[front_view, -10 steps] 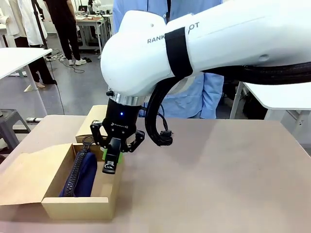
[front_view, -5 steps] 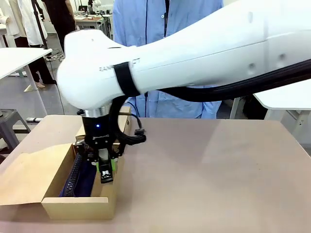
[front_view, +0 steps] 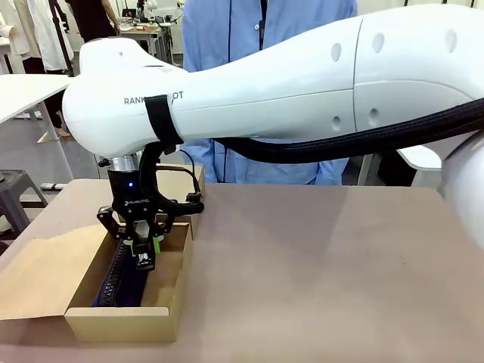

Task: Place items inside the box.
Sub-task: Pick up a Pencil pouch or Stapler and place it inside the Mailer Box closest to the robot.

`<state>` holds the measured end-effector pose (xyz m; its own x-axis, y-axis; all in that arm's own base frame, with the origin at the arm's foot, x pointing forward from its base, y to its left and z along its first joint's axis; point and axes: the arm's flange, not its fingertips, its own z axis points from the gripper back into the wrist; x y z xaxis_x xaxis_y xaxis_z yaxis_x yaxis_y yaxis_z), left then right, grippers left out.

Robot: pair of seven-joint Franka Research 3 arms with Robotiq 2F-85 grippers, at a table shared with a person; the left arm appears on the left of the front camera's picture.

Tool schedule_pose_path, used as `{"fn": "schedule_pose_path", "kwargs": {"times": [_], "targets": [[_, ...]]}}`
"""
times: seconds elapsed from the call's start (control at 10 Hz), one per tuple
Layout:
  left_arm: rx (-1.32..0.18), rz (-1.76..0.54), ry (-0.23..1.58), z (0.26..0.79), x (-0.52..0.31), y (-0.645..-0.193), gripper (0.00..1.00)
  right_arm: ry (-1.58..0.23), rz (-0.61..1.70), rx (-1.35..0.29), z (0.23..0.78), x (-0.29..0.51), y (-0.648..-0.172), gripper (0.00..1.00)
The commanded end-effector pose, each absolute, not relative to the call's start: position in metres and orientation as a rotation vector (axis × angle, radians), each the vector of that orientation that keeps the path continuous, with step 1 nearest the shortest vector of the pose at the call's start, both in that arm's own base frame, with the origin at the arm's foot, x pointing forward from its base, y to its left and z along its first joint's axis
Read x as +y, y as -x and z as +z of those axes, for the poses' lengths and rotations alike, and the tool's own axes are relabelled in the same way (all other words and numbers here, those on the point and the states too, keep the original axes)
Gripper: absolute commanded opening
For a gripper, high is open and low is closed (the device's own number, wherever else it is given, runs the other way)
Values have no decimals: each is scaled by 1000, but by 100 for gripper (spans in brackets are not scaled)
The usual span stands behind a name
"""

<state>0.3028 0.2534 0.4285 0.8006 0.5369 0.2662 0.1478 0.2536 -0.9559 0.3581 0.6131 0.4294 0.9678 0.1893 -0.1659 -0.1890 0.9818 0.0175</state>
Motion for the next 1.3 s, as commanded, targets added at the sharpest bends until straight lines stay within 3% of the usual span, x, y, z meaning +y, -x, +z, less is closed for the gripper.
{"fn": "schedule_pose_path", "kwargs": {"times": [0.0, 0.3, 0.4, 0.5, 0.6, 1.2], "targets": [[-649, 272, 1318, 430, 252, -302, 100, 27, 97, 192, 437, 626, -356, 37], [-649, 272, 1318, 430, 252, -302, 100, 47, 87, 186, 439, 627, -355, 37], [-649, 272, 1318, 430, 252, -302, 100, 51, 98, 198, 439, 627, -355, 78], [-649, 272, 1318, 430, 252, -302, 100, 54, 103, 193, 439, 627, -355, 94], [-649, 272, 1318, 430, 252, -302, 100, 49, 109, 188, 440, 626, -355, 100], [-649, 272, 1318, 430, 252, -302, 100, -5, 146, 194, 443, 600, -360, 100]]}}
